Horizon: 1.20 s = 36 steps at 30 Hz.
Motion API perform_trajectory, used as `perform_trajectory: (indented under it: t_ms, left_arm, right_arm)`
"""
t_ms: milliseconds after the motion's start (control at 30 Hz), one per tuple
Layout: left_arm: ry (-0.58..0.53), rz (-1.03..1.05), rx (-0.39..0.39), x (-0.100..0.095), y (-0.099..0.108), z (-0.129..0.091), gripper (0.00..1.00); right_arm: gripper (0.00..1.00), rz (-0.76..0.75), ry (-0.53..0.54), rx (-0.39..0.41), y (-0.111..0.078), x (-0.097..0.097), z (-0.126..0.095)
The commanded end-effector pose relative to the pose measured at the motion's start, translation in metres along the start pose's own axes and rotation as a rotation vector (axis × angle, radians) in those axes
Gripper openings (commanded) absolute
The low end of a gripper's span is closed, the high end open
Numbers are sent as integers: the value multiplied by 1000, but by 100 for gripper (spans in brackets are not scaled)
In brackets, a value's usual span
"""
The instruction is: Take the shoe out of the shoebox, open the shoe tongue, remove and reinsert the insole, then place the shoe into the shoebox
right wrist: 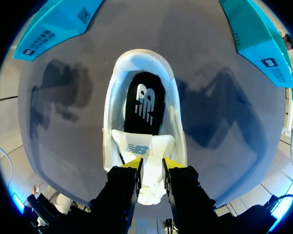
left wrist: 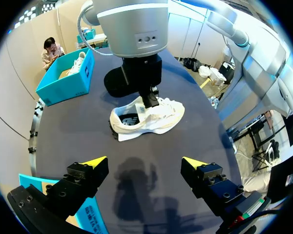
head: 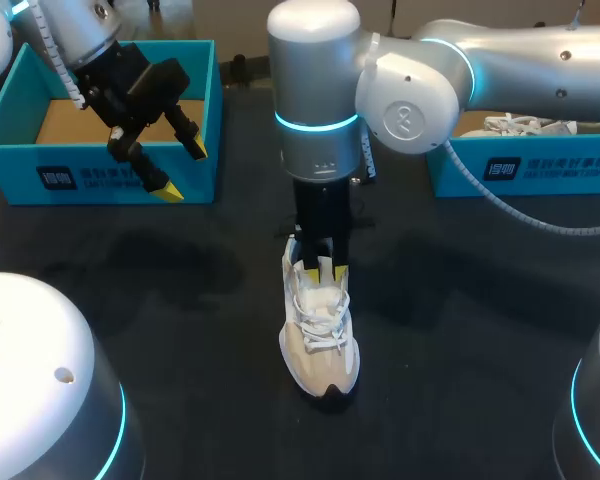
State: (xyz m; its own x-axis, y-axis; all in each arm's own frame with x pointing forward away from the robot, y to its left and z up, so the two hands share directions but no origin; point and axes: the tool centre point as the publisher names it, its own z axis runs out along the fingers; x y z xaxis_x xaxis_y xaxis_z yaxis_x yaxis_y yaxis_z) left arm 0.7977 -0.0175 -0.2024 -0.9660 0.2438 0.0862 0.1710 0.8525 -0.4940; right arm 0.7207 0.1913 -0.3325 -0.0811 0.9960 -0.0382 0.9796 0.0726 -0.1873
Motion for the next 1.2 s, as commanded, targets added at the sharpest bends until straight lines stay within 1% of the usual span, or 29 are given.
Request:
perform_trajectory:
  t_ms: [33, 100, 267, 300, 367, 400, 433, 500, 567, 667, 700, 733, 800, 900, 967, 1033, 1100, 1133, 1200]
  left_arm:
    - [1, 0, -3, 0, 0, 0, 100]
    - [1, 0, -3, 0, 0, 0, 100]
    - [1, 0, -3, 0, 0, 0, 100]
    - [1, 0, -3, 0, 0, 0, 100]
    - [1, 0, -3, 0, 0, 0, 100]
    - [1, 0, -3, 0, 0, 0, 100]
    - [1, 0, -3, 0, 0, 0, 100]
    - [1, 0, -3, 0, 0, 0, 100]
    - [1, 0, -3, 0, 0, 0, 100]
    - [1, 0, -3, 0, 0, 0, 100]
    - [1, 0, -3, 0, 0, 0, 100]
    - [1, 0, -3, 0, 0, 0, 100]
    - [1, 0, -3, 0, 0, 0, 100]
    - [1, 0, -3, 0, 0, 0, 100]
    - [1, 0, -3, 0, 0, 0, 100]
    - [1, 0, -3, 0, 0, 0, 100]
    - [1, 0, -3, 0, 0, 0, 100]
    - [1, 0, -3, 0, 0, 0, 100]
    - [1, 0, -3, 0, 0, 0, 100]
  right_arm:
    - [27, -5, 5, -68, -9, -3, -15]
    - [29, -14, 13, -92, -7, -7, -16]
    - [35, -95, 7, -166, 3, -6, -26]
    - [34, -130, 8, -182, 4, -7, -28]
    - [36, -176, -2, -210, 7, -9, -32]
    - [38, -211, 13, -241, 9, -10, -35]
    - [42, -232, 16, -253, 10, -11, -37]
    - [45, -306, 48, -304, 14, -13, -41]
    - [47, -382, 53, -322, 17, -14, -45]
    - [49, -496, 28, -307, 26, -16, -49]
    - [52, -518, 22, -302, 28, -16, -50]
    - [61, -547, 13, -302, 31, -16, -51]
    - [66, -599, 4, -299, 35, -17, -53]
    - [88, -681, -16, -286, 42, -17, -56]
    - [96, -740, -20, -290, 46, -16, -60]
    - [100, -775, -42, -292, 49, -15, -62]
    - [100, -819, -66, -285, 53, -13, -64]
    - [100, -868, -93, -286, 57, -11, -67]
    - [100, -893, -139, -274, 59, -10, -68]
